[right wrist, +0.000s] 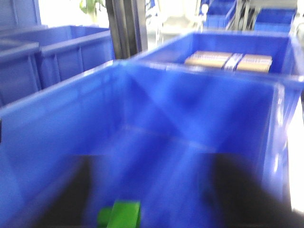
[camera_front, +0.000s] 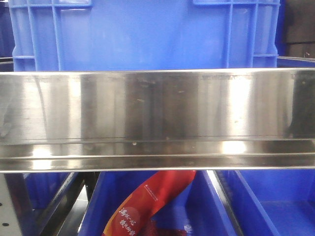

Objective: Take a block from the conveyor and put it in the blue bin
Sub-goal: 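Open right gripper to drop the blue block into the bin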

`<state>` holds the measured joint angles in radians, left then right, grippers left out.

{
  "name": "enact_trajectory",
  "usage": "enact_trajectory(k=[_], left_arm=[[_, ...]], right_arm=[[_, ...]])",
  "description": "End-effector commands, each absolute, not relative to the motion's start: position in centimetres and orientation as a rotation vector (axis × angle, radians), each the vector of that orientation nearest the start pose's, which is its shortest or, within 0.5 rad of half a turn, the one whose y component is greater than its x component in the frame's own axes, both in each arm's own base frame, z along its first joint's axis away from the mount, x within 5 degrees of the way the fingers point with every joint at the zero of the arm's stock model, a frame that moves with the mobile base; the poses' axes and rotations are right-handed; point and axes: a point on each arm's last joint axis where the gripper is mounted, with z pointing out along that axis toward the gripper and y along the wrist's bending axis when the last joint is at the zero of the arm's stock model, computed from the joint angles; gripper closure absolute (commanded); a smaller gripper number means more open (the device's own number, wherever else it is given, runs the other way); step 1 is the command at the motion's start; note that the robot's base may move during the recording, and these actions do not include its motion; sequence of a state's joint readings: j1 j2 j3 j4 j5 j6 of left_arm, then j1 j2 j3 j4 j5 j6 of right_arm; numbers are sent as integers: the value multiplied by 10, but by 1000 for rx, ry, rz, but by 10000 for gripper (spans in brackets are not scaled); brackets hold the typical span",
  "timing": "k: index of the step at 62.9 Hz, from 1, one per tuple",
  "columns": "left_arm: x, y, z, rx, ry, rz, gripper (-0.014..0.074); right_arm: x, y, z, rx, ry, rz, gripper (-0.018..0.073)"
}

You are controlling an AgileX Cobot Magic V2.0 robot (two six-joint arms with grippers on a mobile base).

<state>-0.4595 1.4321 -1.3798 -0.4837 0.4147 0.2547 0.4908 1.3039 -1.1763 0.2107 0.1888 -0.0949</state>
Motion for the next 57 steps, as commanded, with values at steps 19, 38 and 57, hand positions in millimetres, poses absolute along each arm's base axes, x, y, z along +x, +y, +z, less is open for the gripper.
enact_trajectory(k=[19, 38, 57], left_arm=[[259, -145, 441, 447, 1798, -532, 707], [203, -107, 423, 333, 1615, -480, 707], [147, -66, 337, 182, 1657, -469, 707]], right_arm=[[238, 111, 439, -285, 1637, 439, 727], [190, 52, 426, -133, 1582, 310, 720], [130, 35, 340, -121, 1625, 293, 720]])
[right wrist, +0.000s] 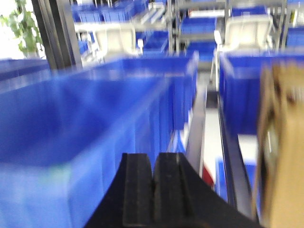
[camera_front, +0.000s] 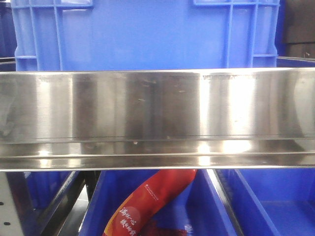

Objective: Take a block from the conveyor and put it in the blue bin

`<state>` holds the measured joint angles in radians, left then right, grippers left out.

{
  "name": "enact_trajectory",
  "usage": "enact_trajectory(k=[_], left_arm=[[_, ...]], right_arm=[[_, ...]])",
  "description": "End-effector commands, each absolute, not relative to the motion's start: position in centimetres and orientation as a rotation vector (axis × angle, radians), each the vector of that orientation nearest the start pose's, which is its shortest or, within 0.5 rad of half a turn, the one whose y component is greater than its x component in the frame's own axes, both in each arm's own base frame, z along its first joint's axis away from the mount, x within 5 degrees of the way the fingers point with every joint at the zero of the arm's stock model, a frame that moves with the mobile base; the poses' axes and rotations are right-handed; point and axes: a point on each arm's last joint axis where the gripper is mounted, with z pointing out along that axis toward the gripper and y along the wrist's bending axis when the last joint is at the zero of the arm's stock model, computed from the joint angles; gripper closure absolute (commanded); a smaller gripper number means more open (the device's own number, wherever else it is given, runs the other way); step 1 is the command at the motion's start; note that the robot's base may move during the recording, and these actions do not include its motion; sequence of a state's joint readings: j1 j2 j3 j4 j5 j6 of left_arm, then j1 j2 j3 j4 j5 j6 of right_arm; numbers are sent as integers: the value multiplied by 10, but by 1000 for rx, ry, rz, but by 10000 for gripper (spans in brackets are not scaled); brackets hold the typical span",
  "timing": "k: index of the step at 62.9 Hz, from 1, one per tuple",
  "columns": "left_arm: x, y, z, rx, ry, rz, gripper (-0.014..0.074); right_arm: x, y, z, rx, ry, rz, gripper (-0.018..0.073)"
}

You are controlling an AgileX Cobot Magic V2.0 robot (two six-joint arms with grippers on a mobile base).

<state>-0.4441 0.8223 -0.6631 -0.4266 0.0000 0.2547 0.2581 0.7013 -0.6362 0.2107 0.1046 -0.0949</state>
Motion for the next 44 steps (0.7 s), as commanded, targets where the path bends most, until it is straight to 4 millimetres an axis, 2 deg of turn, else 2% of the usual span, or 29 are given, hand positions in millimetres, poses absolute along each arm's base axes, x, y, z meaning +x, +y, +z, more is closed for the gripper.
enact_trajectory(k=[1, 13, 21, 44], left_arm=[[145, -64, 332, 180, 1668, -464, 707], [109, -40, 307, 156, 1655, -397, 707], [93, -29, 294, 171, 1669, -311, 707], [63, -15, 303, 87, 1497, -248, 707]], right_arm=[[127, 34, 337, -121, 1625, 294, 720], [93, 25, 306, -159, 1581, 253, 720], [83, 22, 295, -156, 1557, 254, 721], [79, 21, 294, -155, 1543, 256, 721]])
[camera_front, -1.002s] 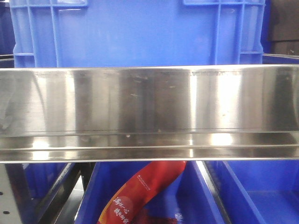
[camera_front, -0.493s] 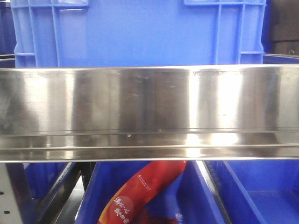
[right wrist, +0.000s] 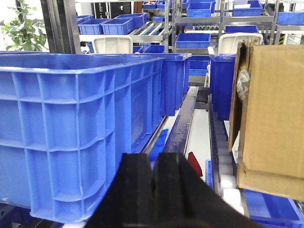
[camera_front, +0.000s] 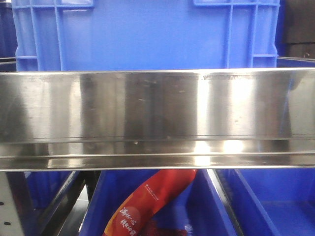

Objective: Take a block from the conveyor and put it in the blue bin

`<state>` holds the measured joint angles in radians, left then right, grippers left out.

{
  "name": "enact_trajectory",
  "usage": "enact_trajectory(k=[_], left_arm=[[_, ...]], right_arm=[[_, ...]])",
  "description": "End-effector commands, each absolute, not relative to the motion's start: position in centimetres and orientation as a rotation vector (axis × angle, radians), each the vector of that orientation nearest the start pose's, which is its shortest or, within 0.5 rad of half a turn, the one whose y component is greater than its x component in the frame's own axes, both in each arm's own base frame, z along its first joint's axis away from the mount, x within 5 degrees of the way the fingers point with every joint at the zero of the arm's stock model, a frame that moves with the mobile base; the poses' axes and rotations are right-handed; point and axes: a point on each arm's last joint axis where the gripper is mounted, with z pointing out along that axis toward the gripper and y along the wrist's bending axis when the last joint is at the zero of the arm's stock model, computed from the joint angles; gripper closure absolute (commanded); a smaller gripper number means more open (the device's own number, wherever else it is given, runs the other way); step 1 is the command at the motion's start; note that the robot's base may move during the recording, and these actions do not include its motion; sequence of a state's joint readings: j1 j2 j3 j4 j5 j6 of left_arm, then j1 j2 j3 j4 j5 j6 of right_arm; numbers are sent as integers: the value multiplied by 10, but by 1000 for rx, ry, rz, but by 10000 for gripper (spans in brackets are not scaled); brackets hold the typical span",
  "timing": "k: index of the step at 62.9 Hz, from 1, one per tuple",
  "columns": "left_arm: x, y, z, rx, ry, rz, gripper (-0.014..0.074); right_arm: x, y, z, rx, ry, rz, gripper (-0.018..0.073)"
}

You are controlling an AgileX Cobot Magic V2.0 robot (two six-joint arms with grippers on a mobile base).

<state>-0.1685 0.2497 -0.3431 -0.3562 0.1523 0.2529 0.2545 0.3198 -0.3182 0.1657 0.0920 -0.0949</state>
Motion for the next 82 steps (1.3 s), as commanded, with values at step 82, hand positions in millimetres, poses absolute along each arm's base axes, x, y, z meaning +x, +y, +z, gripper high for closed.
enact_trajectory(k=[82], left_arm=[[59, -14, 304, 86, 1476, -248, 707]], right_arm=[[56, 8, 210, -66, 1523, 154, 721]])
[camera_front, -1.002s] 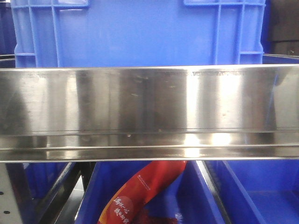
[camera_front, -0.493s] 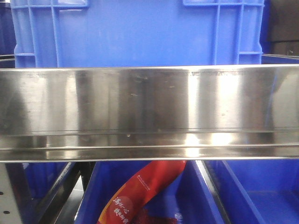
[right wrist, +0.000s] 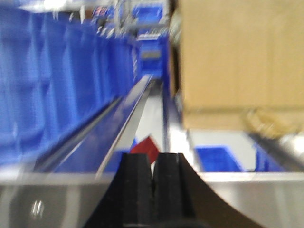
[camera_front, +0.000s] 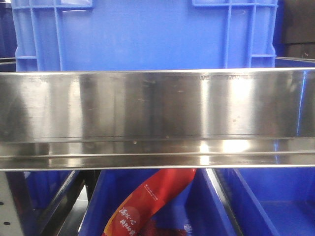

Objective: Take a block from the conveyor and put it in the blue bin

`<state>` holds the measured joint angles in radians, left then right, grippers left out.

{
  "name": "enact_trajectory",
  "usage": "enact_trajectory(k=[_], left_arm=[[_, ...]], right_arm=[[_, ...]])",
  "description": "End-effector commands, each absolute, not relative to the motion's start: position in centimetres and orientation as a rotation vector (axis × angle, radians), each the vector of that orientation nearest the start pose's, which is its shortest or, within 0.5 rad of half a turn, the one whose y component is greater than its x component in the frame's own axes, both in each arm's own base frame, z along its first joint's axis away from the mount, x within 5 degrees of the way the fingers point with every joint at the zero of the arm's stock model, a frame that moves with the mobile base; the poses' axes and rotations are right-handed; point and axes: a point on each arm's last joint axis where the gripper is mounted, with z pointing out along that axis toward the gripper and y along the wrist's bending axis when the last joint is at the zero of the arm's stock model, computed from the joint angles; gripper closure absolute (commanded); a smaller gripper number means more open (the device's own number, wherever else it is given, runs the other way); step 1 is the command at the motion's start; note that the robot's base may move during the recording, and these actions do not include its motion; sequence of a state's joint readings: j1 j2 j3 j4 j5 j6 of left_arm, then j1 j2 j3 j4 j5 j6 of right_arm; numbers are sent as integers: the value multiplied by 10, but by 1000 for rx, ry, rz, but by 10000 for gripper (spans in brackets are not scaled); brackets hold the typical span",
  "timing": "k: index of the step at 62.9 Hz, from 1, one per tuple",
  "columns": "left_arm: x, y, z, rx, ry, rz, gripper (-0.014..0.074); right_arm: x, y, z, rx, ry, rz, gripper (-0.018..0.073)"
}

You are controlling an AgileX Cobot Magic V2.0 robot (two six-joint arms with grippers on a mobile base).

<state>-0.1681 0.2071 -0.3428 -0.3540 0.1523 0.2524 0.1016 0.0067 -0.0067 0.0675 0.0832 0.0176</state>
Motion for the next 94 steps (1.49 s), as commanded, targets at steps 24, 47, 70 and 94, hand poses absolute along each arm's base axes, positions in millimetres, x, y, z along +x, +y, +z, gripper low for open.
enact_trajectory(k=[24, 47, 70, 94], left_arm=[[59, -14, 304, 86, 1476, -248, 707], [59, -14, 304, 86, 1476, -248, 707], [59, -14, 304, 86, 1476, -248, 707], [59, -14, 304, 86, 1476, -248, 707]], right_arm=[[56, 7, 209, -59, 1527, 132, 721], [56, 6, 209, -90, 1524, 69, 721], [56, 6, 209, -90, 1522, 69, 721], [56, 6, 209, -90, 1522, 69, 721]])
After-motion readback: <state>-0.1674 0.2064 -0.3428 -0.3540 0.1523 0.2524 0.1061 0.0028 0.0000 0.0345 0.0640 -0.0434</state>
